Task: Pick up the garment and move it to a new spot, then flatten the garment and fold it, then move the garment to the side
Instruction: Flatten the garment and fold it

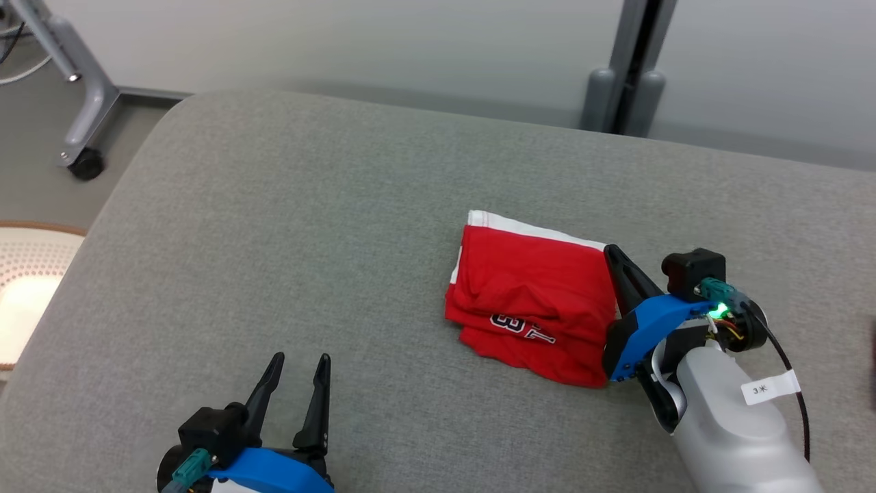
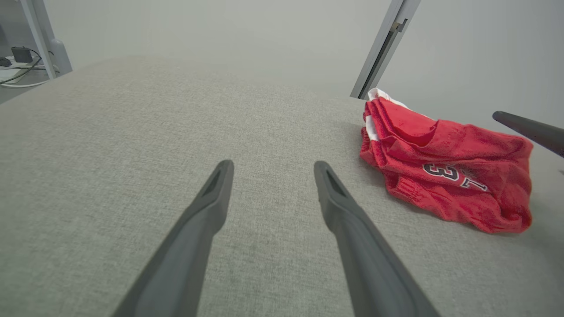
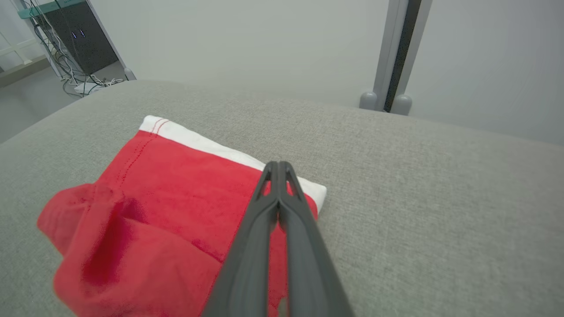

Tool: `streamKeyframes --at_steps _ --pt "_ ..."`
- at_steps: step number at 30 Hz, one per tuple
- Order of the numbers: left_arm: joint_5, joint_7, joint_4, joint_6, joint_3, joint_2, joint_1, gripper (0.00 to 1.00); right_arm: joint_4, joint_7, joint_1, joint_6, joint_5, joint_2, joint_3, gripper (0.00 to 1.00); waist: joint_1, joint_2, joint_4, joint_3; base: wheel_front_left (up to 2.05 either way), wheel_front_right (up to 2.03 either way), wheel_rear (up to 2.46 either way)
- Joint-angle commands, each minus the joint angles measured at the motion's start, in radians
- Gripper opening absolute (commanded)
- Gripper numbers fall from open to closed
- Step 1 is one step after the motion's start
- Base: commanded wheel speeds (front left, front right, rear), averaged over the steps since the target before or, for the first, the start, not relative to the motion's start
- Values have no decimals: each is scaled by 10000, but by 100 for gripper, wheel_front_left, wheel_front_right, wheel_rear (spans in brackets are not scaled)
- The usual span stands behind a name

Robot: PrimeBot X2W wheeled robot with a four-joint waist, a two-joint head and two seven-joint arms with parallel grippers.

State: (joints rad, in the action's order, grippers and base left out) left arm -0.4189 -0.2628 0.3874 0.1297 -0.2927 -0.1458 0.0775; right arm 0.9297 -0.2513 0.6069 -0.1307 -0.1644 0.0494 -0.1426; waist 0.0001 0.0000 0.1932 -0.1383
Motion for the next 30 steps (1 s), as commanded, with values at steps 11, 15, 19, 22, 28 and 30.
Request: streamKeyframes --at_steps 11,15,19,22,28,30 --pt "-367 -25 -19 18 -164 -94 358 100 489 -105 -95 0 -492 29 -2694 0 -1 0 696 -559 0 0 0" --pt "-324 -25 -220 18 -293 -21 476 100 -578 -139 -513 0 -606 25 -3402 0 -1 0 416 -382 0 0 0" --pt "-353 -25 -191 18 -348 -10 412 100 -752 -141 -851 0 -509 20 -3754 0 -1 0 399 -260 0 0 0" --pt "-393 -25 -118 18 -365 -35 268 100 -607 -92 -1091 0 -885 28 -4404 0 -1 0 403 -130 0 0 0" --pt "-366 -25 -20 18 -118 -122 83 100 -802 78 -1177 1 -2053 39 -5488 0 -1 0 110 156 0 0 0" --pt "-291 -25 -24 18 49 -95 -10 100 -912 -35 -1128 1 -2323 43 -5324 0 -1 0 -89 306 0 0 0"
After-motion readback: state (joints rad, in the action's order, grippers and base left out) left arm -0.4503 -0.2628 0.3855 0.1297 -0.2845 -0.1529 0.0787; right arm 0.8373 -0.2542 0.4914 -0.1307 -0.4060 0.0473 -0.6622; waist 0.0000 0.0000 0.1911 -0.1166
